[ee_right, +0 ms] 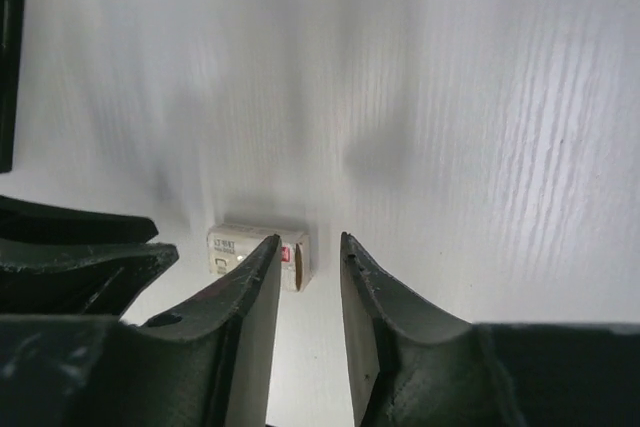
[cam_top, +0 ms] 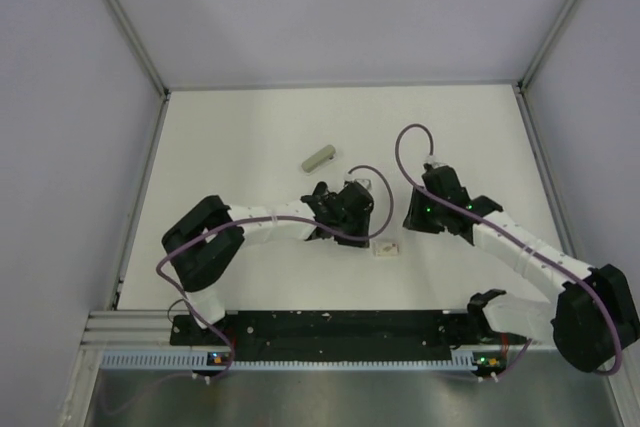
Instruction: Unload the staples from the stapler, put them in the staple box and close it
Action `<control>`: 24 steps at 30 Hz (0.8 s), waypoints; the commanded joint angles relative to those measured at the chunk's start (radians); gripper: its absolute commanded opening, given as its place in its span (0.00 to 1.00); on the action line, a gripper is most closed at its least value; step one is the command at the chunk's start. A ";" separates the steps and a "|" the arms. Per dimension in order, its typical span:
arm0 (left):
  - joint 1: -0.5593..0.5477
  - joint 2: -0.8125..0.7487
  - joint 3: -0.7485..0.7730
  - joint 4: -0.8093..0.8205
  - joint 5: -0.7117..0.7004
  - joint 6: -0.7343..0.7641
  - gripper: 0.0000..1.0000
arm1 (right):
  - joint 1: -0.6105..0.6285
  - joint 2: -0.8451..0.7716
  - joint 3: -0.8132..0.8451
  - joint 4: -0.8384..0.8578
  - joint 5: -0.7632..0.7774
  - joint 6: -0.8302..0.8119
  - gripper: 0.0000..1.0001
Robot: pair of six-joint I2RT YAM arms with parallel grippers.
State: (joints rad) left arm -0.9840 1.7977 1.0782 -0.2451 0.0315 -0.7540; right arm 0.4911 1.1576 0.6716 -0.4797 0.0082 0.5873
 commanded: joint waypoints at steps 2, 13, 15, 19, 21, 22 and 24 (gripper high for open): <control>-0.001 -0.187 0.000 -0.120 -0.171 0.031 0.44 | -0.019 -0.065 0.117 -0.014 0.078 -0.070 0.38; 0.001 -0.552 -0.009 -0.296 -0.467 0.137 0.99 | -0.019 -0.075 0.302 -0.030 0.202 -0.116 0.76; -0.001 -0.619 -0.032 -0.301 -0.510 0.148 0.99 | -0.020 -0.087 0.322 -0.028 0.220 -0.109 0.91; 0.001 -0.751 -0.055 -0.324 -0.571 0.153 0.99 | -0.017 -0.105 0.347 -0.027 0.208 -0.109 0.99; 0.001 -0.796 -0.055 -0.345 -0.597 0.153 0.99 | -0.019 -0.121 0.359 -0.028 0.197 -0.109 0.99; 0.001 -0.817 -0.055 -0.353 -0.608 0.154 0.99 | -0.020 -0.130 0.362 -0.025 0.182 -0.119 0.99; 0.001 -0.853 -0.057 -0.371 -0.639 0.157 0.99 | -0.019 -0.145 0.361 -0.005 0.150 -0.147 0.99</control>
State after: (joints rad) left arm -0.9836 1.0023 1.0328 -0.5720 -0.5110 -0.6189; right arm 0.4782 1.0599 0.9802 -0.5182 0.1875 0.4763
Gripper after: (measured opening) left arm 0.987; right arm 0.987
